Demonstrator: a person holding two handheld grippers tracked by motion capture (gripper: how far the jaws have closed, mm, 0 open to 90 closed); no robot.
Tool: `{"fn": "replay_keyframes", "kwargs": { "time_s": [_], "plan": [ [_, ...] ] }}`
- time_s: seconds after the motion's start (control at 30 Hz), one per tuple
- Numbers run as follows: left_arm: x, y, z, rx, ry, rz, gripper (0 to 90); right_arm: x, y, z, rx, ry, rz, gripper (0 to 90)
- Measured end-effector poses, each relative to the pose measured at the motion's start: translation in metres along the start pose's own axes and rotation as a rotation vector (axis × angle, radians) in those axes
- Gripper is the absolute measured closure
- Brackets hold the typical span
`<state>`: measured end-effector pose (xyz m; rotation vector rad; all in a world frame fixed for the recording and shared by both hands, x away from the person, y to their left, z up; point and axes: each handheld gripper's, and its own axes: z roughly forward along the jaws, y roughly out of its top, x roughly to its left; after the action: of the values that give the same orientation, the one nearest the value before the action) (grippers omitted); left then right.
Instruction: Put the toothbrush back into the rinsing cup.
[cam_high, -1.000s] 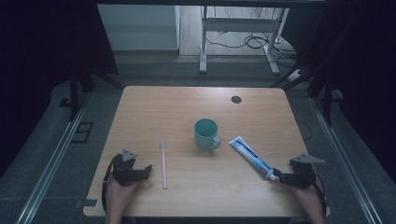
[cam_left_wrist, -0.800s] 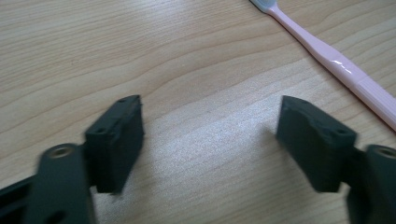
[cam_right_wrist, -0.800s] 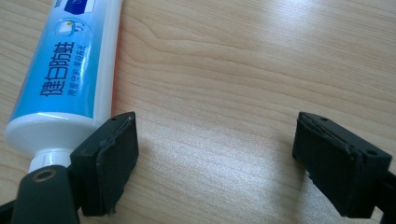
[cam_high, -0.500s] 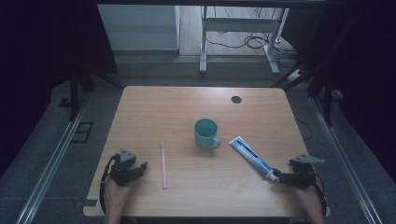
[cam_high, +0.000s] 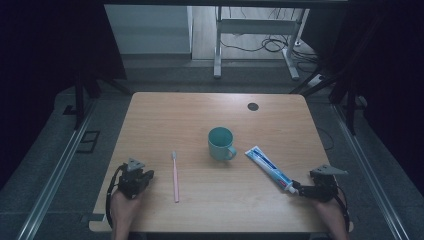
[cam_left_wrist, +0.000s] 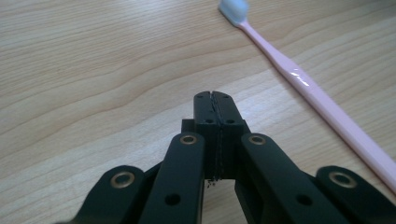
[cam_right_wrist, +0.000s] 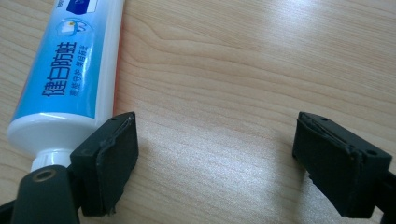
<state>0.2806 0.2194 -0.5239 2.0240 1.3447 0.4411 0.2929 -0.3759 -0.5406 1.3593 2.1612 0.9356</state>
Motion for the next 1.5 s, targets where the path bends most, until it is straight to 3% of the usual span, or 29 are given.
{"fn": "replay_keyframes", "kwargs": {
  "time_s": [0.23, 0.57, 1.03, 1.5],
  "plan": [
    [-0.009, 0.004, 0.001, 0.009, -0.023, 0.041, 89.7, 0.000, 0.000, 0.000, 0.000, 0.001, -0.001, 14.2],
    [-0.021, 0.010, 0.003, 0.006, -0.074, 0.054, 89.5, 0.000, 0.000, 0.000, -0.001, 0.002, -0.001, 14.1],
    [-0.051, 0.021, 0.015, 0.047, -0.137, 0.143, 89.2, 0.000, 0.000, 0.000, 0.000, 0.003, -0.002, 14.2],
    [-0.068, 0.017, 0.023, 0.091, -0.177, 0.169, 89.2, 0.000, 0.000, 0.000, 0.000, 0.003, -0.002, 14.2]
  ]
}}
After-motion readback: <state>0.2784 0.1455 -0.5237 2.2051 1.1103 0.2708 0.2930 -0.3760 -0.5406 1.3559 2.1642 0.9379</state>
